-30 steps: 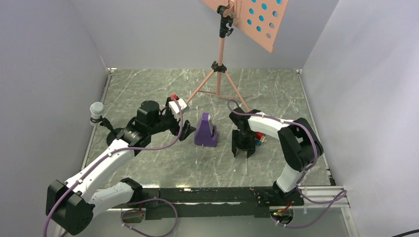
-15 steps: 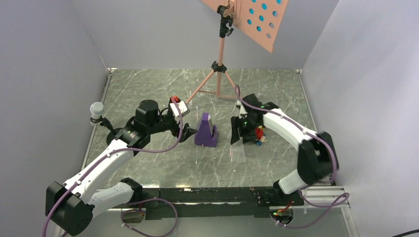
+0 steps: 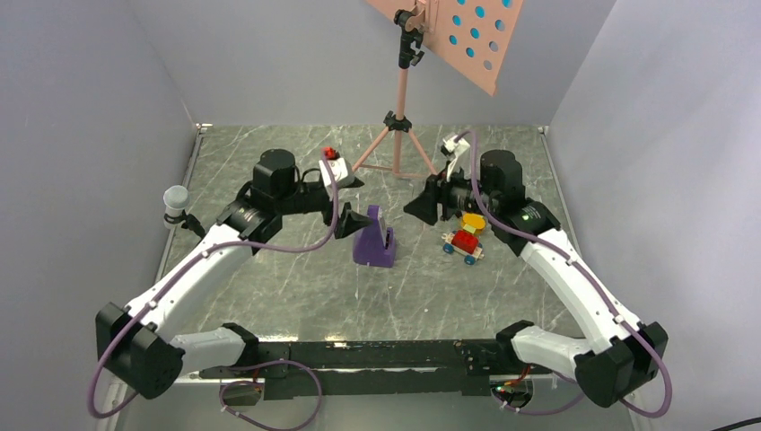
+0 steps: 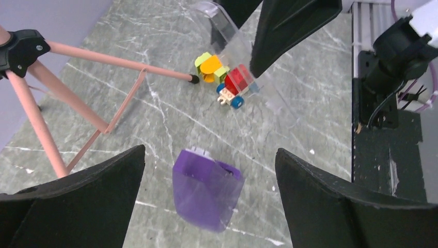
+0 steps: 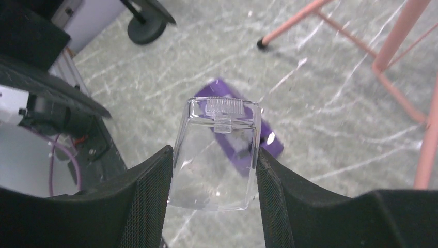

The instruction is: Pack up the instrument practice props

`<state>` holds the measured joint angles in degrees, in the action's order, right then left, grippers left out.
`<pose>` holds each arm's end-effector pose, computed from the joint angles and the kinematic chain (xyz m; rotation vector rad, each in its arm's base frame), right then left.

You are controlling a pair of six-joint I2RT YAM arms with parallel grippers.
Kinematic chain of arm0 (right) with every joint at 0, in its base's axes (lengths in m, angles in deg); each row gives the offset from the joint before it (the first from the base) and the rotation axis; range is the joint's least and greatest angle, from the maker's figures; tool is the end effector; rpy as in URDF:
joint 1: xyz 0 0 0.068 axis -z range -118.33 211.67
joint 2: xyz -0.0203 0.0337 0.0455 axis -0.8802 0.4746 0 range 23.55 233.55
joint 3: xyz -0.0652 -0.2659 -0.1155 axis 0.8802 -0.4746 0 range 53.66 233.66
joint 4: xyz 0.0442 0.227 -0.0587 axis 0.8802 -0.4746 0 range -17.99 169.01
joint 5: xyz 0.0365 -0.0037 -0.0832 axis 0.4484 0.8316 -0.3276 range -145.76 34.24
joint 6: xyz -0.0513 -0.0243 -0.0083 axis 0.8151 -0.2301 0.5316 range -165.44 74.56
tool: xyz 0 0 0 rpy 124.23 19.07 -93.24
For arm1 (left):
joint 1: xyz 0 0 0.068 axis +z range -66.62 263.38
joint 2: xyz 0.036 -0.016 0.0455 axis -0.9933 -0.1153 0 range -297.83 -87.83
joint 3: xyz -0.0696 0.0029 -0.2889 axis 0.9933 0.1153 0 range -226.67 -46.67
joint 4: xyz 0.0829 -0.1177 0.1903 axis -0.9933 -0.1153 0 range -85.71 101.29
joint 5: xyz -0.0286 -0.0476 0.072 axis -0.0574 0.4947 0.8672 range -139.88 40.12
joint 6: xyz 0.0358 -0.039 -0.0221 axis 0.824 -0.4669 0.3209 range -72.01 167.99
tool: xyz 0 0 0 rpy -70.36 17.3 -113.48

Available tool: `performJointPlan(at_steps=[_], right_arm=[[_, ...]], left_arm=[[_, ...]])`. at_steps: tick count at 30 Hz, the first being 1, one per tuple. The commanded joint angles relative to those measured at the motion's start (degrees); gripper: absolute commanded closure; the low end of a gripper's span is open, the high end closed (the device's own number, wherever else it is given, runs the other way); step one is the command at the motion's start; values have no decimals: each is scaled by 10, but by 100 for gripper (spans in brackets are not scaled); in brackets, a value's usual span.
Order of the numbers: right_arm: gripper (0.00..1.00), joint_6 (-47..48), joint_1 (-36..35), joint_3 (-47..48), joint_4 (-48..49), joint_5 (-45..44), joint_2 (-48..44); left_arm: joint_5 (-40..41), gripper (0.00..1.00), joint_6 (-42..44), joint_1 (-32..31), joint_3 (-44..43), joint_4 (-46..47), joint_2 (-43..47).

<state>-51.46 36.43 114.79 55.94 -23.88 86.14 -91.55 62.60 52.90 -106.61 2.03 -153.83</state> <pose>0.1786 0.1079 0.3795 -0.6994 1.9205 0.9010 0.1833 -0.1392 0.3865 1.1595 1.4456 -0.8583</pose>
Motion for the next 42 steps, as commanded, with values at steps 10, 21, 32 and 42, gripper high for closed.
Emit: performJointPlan(at_steps=[10,21,32,42], right_arm=[[100,-74,-10,88,252,-62,70],[100,-73,-10,53,246,-11,34],[100,-20,-10,52,199,50,27],[100,-5,-10,56,184,58,33]], left_arm=[[-14,1,-71,-22,-99,88,-108],[55,1,-44,-22,-92,84,-108],[92,1,-17,-16,-79,73,-83],[101,1,-18,-14,-66,82,-77]])
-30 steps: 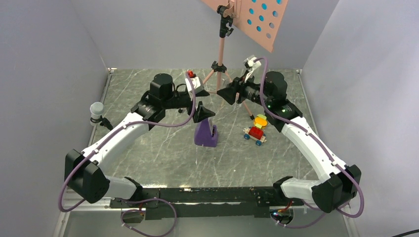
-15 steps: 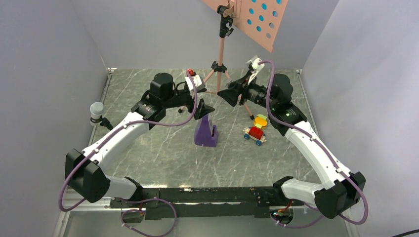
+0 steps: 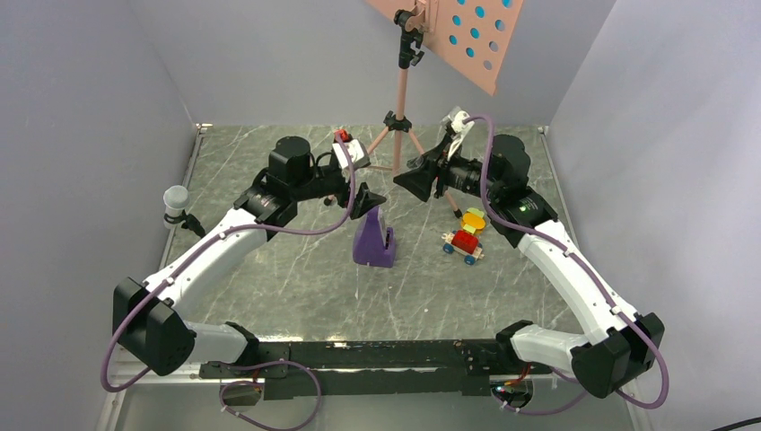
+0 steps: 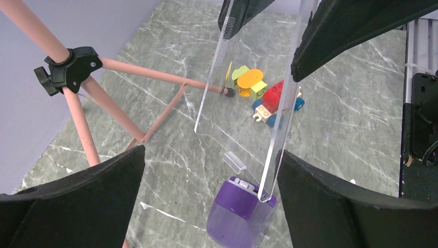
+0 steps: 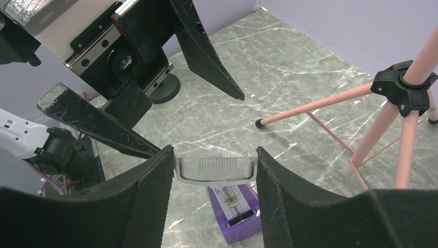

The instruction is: Pack up the instrument practice props

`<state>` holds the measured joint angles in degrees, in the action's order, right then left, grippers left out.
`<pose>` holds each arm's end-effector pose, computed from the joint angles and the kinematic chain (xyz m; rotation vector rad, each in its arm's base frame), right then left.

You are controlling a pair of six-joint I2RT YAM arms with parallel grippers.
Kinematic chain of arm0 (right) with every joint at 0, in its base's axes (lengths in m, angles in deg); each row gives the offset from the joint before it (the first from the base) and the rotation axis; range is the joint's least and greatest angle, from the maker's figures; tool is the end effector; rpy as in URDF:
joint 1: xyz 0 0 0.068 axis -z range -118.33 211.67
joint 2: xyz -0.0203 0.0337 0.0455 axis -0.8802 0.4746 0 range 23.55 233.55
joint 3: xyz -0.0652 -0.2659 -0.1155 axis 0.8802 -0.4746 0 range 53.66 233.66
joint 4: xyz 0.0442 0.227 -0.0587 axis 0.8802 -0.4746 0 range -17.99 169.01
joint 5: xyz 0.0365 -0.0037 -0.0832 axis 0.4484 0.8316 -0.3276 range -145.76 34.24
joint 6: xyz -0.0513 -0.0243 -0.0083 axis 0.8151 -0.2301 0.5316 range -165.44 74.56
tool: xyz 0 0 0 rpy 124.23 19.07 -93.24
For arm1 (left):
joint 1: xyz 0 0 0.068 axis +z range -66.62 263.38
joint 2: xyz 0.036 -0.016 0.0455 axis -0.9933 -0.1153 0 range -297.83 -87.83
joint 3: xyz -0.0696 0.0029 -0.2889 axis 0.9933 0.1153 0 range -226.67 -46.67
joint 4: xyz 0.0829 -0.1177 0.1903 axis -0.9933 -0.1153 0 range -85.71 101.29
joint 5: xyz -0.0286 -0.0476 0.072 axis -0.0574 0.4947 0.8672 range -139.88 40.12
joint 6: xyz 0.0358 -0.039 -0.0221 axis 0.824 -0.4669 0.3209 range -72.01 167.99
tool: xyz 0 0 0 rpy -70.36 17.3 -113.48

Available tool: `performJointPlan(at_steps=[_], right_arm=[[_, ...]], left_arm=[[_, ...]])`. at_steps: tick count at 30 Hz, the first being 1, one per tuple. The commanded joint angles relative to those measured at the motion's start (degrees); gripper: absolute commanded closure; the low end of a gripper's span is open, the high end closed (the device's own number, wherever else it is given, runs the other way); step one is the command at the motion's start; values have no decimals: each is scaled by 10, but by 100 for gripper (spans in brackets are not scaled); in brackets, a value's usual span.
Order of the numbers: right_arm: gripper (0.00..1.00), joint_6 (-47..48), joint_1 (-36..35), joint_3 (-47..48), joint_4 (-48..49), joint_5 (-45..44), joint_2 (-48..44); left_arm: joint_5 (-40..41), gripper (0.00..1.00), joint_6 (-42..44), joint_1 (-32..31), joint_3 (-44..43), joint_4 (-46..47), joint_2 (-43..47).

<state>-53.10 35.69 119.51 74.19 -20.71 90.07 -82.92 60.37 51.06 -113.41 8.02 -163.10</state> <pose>0.1990 0.1230 0.4258 -0.7392 1.5735 0.9444 0.2241 -0.1680 0.3977 1.0590 1.4629 -0.7599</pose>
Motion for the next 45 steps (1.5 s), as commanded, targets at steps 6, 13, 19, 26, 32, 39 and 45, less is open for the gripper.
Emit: performJointPlan(at_steps=[6,13,19,26,32,39,45], right_arm=[[100,44,13,16,-18,40,3],[100,275,80,99,-119,196,87],[100,431,88,132,-206,235,127],[100,501,83,93,-242,245,110],[100,524,55,34,-228,217,80],[100,505,29,22,-210,187,96],[100,498,21,24,-221,164,110]], left_arm=[[-45,1,74,8,-19,-48,10],[-123,1,192,31,-134,-233,-52],[-160,1,245,38,-235,-313,-124],[-218,3,175,84,-349,-297,-179],[-210,3,331,83,-250,-426,-181],[-196,3,323,76,-162,-329,-168],[-210,1,358,67,-180,-357,-209]])
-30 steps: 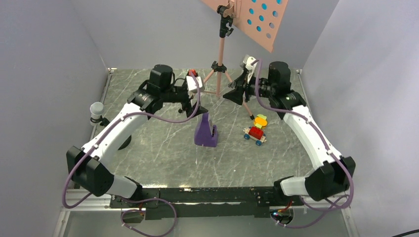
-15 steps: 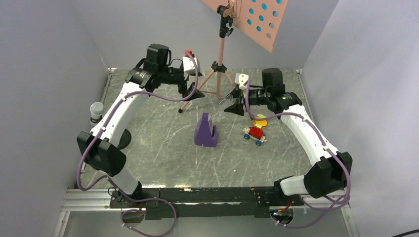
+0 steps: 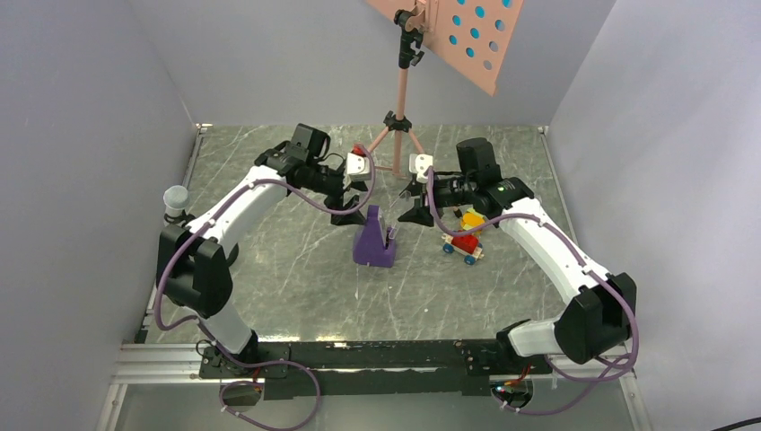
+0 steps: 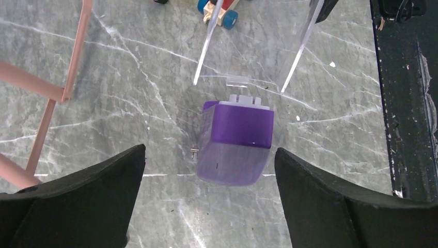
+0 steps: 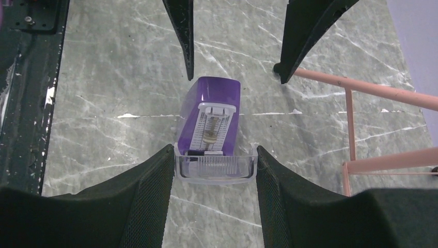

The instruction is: Pack up the instrument practice props

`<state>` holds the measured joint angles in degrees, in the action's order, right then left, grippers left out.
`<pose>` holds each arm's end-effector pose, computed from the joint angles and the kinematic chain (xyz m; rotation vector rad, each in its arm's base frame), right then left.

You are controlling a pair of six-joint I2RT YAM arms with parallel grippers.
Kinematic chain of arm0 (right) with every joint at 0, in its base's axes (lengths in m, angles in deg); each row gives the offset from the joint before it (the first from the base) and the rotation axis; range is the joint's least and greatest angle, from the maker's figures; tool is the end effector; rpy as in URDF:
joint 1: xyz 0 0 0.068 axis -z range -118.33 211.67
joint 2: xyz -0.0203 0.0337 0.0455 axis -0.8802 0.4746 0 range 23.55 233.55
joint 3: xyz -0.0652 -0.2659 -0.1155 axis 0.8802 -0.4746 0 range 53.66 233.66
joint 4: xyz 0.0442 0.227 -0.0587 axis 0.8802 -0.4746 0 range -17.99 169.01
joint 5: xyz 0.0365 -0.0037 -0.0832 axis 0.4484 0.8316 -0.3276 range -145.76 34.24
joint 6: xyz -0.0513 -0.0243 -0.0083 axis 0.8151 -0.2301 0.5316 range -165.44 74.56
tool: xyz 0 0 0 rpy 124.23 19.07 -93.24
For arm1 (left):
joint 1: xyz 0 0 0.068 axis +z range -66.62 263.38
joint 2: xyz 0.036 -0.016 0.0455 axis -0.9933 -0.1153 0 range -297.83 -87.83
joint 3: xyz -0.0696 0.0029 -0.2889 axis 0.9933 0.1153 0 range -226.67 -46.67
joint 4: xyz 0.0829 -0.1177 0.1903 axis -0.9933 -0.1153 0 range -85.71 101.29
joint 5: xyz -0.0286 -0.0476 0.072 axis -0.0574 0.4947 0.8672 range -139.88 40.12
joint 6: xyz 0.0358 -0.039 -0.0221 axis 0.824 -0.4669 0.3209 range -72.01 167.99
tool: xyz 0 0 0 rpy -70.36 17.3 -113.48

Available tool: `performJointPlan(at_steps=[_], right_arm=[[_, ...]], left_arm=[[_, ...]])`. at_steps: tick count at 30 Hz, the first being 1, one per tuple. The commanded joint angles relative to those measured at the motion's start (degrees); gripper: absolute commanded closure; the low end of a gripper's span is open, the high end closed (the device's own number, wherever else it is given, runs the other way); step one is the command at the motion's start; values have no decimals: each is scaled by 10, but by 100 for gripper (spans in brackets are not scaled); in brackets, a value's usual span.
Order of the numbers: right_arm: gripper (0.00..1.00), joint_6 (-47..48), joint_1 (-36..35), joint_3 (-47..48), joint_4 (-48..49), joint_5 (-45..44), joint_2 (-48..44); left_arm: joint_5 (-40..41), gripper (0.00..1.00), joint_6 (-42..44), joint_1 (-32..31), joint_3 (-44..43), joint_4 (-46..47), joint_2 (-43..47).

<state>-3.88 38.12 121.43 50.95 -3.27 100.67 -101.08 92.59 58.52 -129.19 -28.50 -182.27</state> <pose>0.2266 0.1340 0.3587 -1.4750 1.4123 0.8127 0.2881 -0.1684 0.3369 1.5504 1.5959 -0.9054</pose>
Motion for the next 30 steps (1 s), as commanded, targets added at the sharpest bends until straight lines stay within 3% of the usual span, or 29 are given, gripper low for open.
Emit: performJointPlan(at_steps=[1,6,15,23,30], right_arm=[[100,6,-4,4,8,-13,4],[100,3,-5,4,4,-32,13],[100,-19,-21,-19,38,-48,20],[100,-30,-49,-43,79,-93,31],[100,-29,-50,-31,90,-104,56]], left_arm=[[-32,1,33,-9,-19,14,-19],[-37,2,28,-15,-12,36,-29],[-52,28,19,-15,-33,14,-49],[-55,49,-35,-14,4,64,-34],[-43,52,-28,-15,27,83,-21]])
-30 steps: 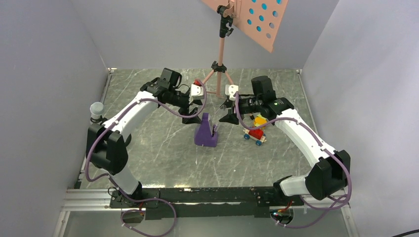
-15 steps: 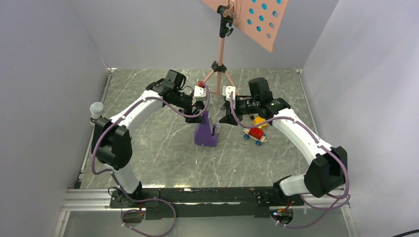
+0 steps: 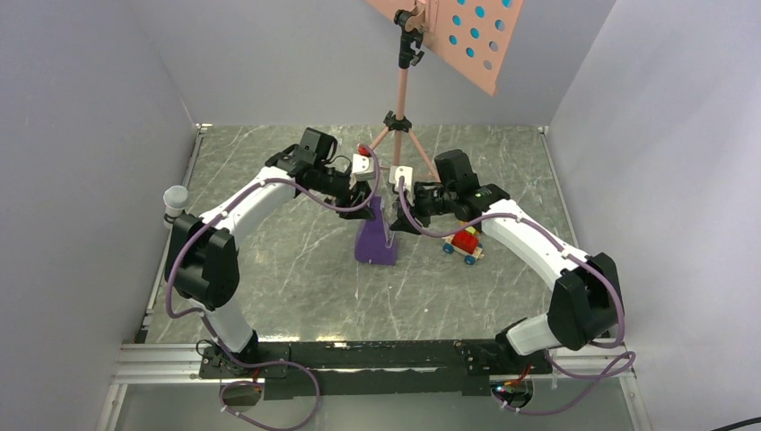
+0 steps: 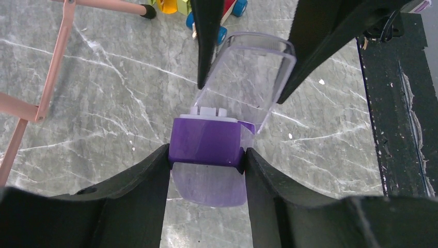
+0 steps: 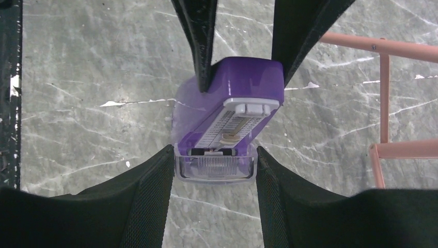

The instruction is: Pack up the instrument practice props

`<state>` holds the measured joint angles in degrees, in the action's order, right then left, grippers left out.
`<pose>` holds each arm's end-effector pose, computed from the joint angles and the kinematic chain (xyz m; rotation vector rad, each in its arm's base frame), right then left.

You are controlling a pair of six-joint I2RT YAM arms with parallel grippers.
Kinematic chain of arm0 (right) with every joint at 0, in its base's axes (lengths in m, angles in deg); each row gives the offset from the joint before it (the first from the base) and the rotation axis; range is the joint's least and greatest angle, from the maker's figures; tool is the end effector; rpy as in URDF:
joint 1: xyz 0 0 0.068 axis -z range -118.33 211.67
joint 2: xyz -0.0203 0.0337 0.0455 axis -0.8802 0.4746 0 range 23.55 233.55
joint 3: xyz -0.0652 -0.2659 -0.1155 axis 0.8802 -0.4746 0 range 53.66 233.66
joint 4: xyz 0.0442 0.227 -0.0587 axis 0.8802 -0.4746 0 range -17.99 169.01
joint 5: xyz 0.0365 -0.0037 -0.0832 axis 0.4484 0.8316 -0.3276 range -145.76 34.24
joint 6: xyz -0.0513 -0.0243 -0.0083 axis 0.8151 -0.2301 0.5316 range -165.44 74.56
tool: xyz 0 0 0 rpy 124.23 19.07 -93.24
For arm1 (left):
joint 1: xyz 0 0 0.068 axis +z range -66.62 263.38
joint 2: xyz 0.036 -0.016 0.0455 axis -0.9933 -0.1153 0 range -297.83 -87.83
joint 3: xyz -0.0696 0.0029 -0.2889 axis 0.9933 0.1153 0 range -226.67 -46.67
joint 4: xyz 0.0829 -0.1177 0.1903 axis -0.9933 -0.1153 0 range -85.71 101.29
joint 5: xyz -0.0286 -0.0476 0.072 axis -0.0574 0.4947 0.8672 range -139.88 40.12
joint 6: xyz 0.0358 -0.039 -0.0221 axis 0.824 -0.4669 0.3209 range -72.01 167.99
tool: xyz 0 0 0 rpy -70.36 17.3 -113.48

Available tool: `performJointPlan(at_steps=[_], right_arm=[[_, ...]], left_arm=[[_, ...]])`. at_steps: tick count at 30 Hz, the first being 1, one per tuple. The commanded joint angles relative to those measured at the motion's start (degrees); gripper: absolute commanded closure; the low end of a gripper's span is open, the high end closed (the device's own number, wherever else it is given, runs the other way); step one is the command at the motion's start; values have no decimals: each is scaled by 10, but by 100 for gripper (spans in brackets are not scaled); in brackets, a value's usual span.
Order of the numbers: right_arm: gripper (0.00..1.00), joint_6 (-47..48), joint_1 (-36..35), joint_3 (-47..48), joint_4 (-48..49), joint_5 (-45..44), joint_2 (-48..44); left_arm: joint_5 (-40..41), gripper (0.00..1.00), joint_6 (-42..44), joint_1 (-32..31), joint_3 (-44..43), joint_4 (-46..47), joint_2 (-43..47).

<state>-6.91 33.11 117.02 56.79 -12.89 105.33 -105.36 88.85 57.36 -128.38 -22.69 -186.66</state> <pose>0.2376 0.1608 0.3193 -1.4928 1.5584 0.7458 0.3032 -0.1852 0.3162 1.5270 1.5836 -1.0293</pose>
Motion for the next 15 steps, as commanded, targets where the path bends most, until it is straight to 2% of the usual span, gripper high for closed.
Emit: performJointPlan(at_steps=[1,15], right_arm=[[100,4,-1,15,30,-9,13],[100,19,-2,5,31,-9,26]], left_arm=[[5,52,23,-5,23,23,26],[45,51,70,-22,67,24,52]])
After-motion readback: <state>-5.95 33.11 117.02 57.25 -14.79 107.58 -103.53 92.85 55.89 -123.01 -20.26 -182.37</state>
